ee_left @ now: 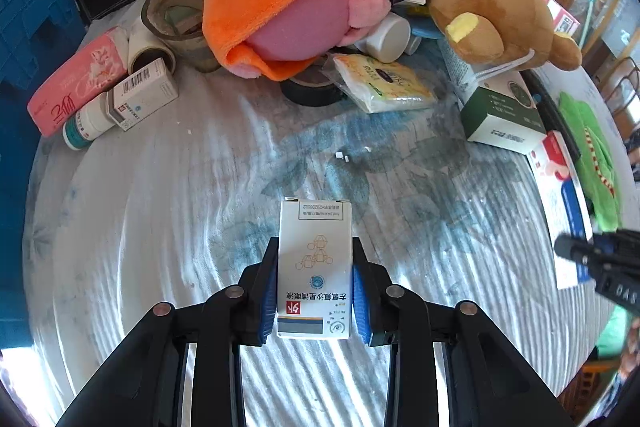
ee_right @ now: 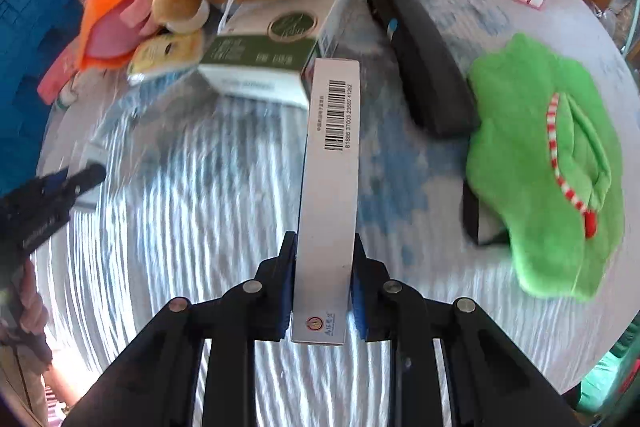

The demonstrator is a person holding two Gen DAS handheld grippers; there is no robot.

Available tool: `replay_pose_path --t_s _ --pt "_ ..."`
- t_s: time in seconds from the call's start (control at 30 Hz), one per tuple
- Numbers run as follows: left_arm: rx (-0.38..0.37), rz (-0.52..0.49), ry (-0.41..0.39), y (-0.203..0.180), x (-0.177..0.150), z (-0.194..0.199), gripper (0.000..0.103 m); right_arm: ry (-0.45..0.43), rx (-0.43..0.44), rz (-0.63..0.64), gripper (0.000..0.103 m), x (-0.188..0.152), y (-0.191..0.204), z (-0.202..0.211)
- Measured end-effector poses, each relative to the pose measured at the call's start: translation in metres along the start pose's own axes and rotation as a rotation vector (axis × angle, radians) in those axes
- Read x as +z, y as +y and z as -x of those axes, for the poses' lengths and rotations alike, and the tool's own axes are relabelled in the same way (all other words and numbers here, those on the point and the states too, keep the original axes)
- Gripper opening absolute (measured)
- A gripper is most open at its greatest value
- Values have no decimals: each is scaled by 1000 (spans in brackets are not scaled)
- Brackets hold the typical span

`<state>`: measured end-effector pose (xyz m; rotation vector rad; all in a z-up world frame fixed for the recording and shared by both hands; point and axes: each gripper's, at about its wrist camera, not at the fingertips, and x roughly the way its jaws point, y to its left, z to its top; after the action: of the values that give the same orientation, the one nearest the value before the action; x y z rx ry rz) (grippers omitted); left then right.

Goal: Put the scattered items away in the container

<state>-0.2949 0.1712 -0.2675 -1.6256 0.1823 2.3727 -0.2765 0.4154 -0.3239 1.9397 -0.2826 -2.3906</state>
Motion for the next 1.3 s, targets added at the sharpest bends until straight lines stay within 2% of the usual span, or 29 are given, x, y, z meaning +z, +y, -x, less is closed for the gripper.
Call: replay_pose_path --t_s 0.07,0.13,0.17,0.2,0.3,0.33,0.43,0.6,0.67,0.7,0.73,0.77,0.8,0.83,0.87,0.9,1.2,1.3 --pt "-28 -9 17 3 -6 2 33 12 9 -21 24 -14 -3 3" --pt "-46 -4 21 11 -11 6 52 -5 -21 -27 25 -20 -6 8" --pt "-42 0 6 15 -13 9 69 -21 -32 -26 26 -21 -6 12" --pt "-32 4 -10 19 -14 13 74 -38 -43 -25 30 -22 -6 16" --pt "-19 15 -29 30 -14 18 74 -78 -43 -17 45 -19 0 27" --pt "-16 21 -29 33 -13 18 74 -88 -41 -13 47 -18 3 30" --pt "-24 33 -16 49 14 26 74 -103 -34 -7 47 -12 11 30" --pt "-63 15 10 21 24 8 74 -97 -22 -26 47 -5 15 35" --pt "-48 -1 36 13 24 -1 74 -94 -21 -42 47 -8 6 41" --pt "-41 -10 49 9 25 -6 73 -87 -21 -45 47 -13 -3 47" --pt "-33 -20 58 4 25 -9 56 -81 -18 -48 47 -12 -4 44" --pt "-23 -37 53 -1 24 -9 49 -73 -14 -45 47 -13 -6 41" --pt "-12 -55 48 -6 24 -10 30 -61 -21 -38 47 -12 -5 33" --pt "-2 -69 44 -11 23 -10 30 -50 -40 -27 42 -12 -3 28" --pt "3 -69 43 -14 24 -9 30 -76 -72 2 37 -13 2 29" --pt "7 -71 39 -15 25 -7 30 -80 -67 4 23 -13 4 31" --pt "27 -59 -77 -10 38 45 30 -186 2 63 23 -20 28 72" --pt "37 -52 -112 -5 39 50 30 -216 22 97 23 -16 45 85"
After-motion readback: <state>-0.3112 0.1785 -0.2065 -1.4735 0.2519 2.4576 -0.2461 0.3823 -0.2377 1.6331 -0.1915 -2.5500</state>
